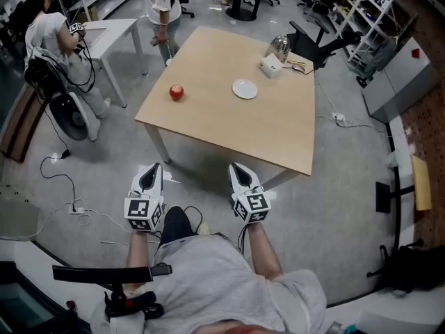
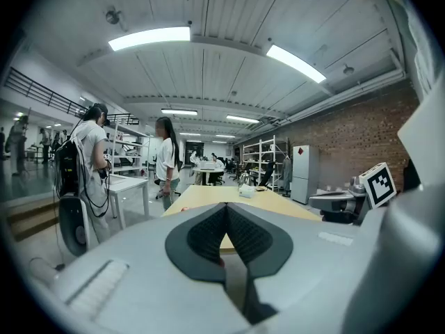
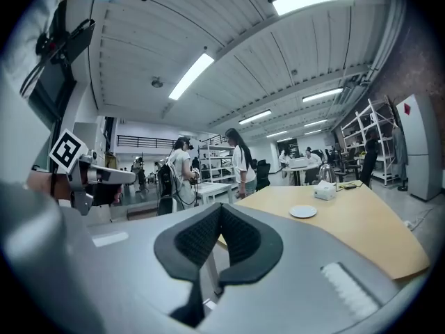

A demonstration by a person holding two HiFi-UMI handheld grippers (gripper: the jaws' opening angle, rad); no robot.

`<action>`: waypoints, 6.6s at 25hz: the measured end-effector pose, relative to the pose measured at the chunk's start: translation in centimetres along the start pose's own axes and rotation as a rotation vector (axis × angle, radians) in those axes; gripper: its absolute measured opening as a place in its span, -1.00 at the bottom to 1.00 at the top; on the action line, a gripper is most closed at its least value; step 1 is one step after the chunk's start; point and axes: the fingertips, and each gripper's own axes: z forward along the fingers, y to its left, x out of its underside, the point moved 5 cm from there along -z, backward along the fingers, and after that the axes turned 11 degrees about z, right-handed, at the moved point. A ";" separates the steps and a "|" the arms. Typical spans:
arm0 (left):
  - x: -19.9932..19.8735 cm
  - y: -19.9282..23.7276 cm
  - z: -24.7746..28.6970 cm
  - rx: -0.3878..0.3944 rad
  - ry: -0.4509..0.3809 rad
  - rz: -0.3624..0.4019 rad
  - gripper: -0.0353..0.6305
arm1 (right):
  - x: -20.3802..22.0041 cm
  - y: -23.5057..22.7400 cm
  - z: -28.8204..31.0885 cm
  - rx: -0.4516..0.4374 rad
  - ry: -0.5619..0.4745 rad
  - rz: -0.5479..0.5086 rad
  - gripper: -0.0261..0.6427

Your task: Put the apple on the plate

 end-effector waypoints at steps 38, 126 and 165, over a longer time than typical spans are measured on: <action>3.3 14.3 18.8 -0.053 0.145 -0.042 -0.83 | -0.8 -5.8 26.5 -0.100 0.143 -0.035 -0.90; 11.5 30.0 27.7 -0.093 0.326 -0.191 -0.83 | 7.1 -9.0 55.5 -0.109 0.374 -0.097 0.13; 4.3 20.5 38.6 0.286 0.185 -0.028 -0.83 | -3.2 -19.1 39.2 0.290 0.119 -0.020 0.13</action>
